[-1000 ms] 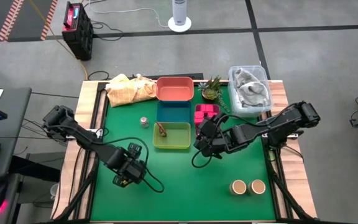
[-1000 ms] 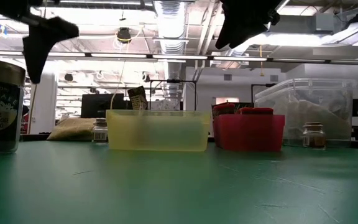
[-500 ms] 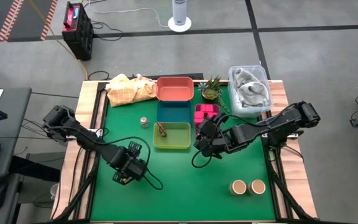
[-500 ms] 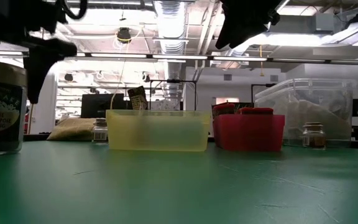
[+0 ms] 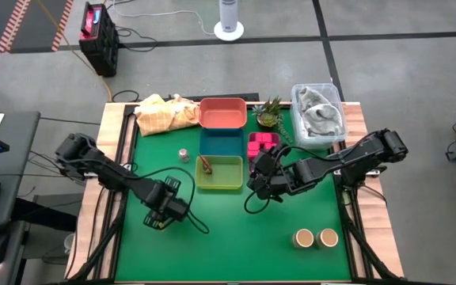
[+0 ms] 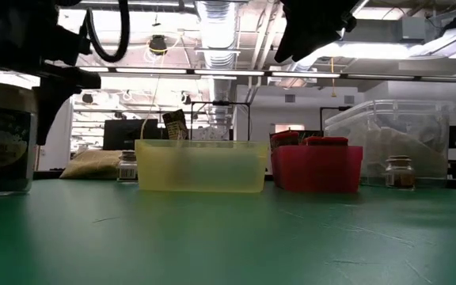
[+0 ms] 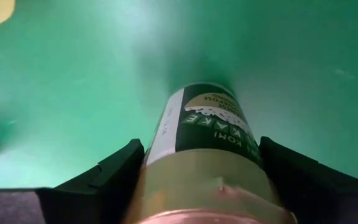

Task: Sort spices by type
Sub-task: Put the left gold seasoning bottle into the blue bin

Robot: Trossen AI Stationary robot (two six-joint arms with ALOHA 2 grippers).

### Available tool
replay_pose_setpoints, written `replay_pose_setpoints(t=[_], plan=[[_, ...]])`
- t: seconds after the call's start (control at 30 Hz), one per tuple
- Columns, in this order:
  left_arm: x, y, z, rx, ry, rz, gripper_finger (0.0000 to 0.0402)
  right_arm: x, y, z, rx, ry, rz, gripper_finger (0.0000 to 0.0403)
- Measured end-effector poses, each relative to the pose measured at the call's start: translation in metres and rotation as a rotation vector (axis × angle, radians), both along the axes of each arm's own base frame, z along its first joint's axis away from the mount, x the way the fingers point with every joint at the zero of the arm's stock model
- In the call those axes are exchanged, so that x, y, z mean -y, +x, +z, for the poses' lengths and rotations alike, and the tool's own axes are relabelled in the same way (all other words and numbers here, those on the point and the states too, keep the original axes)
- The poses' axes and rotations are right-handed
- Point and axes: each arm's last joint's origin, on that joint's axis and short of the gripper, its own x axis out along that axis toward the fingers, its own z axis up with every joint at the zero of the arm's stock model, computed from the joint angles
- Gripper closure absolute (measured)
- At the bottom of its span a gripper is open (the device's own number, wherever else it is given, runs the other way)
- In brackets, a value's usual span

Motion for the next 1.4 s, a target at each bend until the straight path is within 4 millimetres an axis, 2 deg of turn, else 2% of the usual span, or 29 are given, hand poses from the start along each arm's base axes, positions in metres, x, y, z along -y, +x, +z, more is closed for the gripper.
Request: replay_pose_setpoints(t=[0.07, 0.23, 0.5, 0.67, 0.93, 1.03, 1.13, 1.23, 1.4], plan=[[-0.003, 0.003, 0.005, 0.001, 0.026, -0.007, 0.0126, 0.0, 0.0, 0.0, -0.002, -0.001, 0.0, 0.0101], [-0.015, 0.019, 0.032, 0.067, 0.07, -0.004, 0.0126, 0.0, -0.003, -0.002, -0.033, -0.008, -0.001, 0.0101], [-0.05, 0.034, 0.084, 0.09, 0.108, 0.07, 0.0126, -0.004, -0.018, -0.006, -0.099, -0.051, -0.054, 0.0101], [-0.086, 0.042, 0.113, 0.134, 0.115, 0.111, 0.0126, -0.003, -0.021, -0.016, -0.105, -0.062, -0.068, 0.0101], [-0.155, 0.046, 0.151, 0.269, 0.158, 0.191, 0.0126, 0.017, -0.011, -0.035, -0.147, -0.018, -0.033, 0.0101], [-0.184, 0.05, 0.156, 0.352, 0.194, 0.213, 0.0126, 0.029, 0.001, -0.033, -0.154, -0.012, 0.029, 0.0101], [-0.21, 0.058, 0.149, 0.382, 0.198, 0.23, 0.0126, 0.047, 0.012, -0.028, -0.148, -0.025, 0.095, 0.0101], [-0.227, 0.067, 0.136, 0.353, 0.172, 0.206, 0.0126, 0.065, 0.018, -0.022, -0.138, -0.039, 0.132, 0.0101], [-0.247, 0.087, 0.101, 0.24, 0.158, 0.152, 0.0126, 0.084, 0.01, -0.012, -0.138, -0.026, 0.11, 0.0101]])
